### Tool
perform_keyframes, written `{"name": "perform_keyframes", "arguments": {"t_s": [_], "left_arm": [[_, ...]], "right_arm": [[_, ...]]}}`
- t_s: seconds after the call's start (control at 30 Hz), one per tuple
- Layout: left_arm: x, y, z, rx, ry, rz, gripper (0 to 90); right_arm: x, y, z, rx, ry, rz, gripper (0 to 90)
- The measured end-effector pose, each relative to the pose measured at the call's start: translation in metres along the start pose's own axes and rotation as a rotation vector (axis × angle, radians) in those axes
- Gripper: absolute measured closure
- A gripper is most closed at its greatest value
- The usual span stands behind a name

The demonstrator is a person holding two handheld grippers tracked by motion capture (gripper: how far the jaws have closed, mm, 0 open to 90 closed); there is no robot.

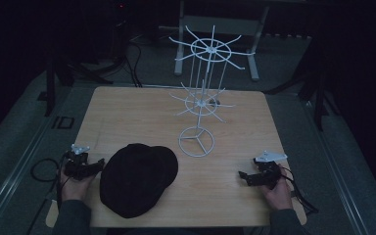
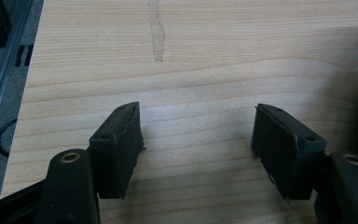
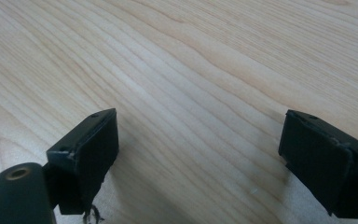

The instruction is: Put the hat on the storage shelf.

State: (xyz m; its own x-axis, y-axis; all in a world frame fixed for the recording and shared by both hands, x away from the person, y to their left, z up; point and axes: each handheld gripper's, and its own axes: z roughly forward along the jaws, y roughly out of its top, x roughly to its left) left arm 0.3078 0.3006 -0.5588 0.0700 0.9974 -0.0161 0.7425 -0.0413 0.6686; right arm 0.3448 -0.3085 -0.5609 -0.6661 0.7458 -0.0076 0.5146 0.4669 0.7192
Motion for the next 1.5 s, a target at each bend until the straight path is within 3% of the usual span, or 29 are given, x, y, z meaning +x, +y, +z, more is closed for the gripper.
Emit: {"name": "perform_keyframes", "arguments": {"t_s": [0.13,0.2,0.3,0.57,0.6,0.83,1.1,1.3,1.5], "left_arm": [[0.0,0.001,0.0,0.006,0.004,-0.01,35.0],[0.002,0.001,-0.003,0.011,-0.003,-0.026,40.0],[0.006,0.001,-0.006,0.017,-0.044,-0.058,44.2],[0.002,0.01,-0.023,-0.039,-0.118,-0.041,46.3],[0.0,0.014,-0.029,-0.062,-0.148,-0.04,46.3],[-0.009,0.024,-0.043,-0.094,-0.238,-0.003,44.8],[-0.025,0.033,-0.041,-0.063,-0.297,0.067,43.8],[-0.037,0.037,-0.031,-0.011,-0.326,0.104,43.6],[-0.043,0.038,-0.024,0.022,-0.322,0.126,42.6]], "right_arm": [[-0.001,0.0,0.0,-0.001,-0.006,0.005,12.2],[-0.001,0.0,0.0,0.0,-0.007,0.007,12.2],[0.0,0.0,0.0,0.0,-0.008,0.009,12.2],[0.0,0.0,0.0,0.0,-0.008,0.009,12.2],[-0.001,0.0,0.0,0.0,-0.008,0.008,12.2],[-0.001,0.0,0.0,0.0,-0.01,0.009,12.3],[-0.001,0.0,0.0,-0.001,-0.012,0.01,12.3],[-0.001,0.0,0.0,-0.001,-0.012,0.011,12.3],[-0.001,0.0,0.0,-0.001,-0.012,0.012,12.3]]}}
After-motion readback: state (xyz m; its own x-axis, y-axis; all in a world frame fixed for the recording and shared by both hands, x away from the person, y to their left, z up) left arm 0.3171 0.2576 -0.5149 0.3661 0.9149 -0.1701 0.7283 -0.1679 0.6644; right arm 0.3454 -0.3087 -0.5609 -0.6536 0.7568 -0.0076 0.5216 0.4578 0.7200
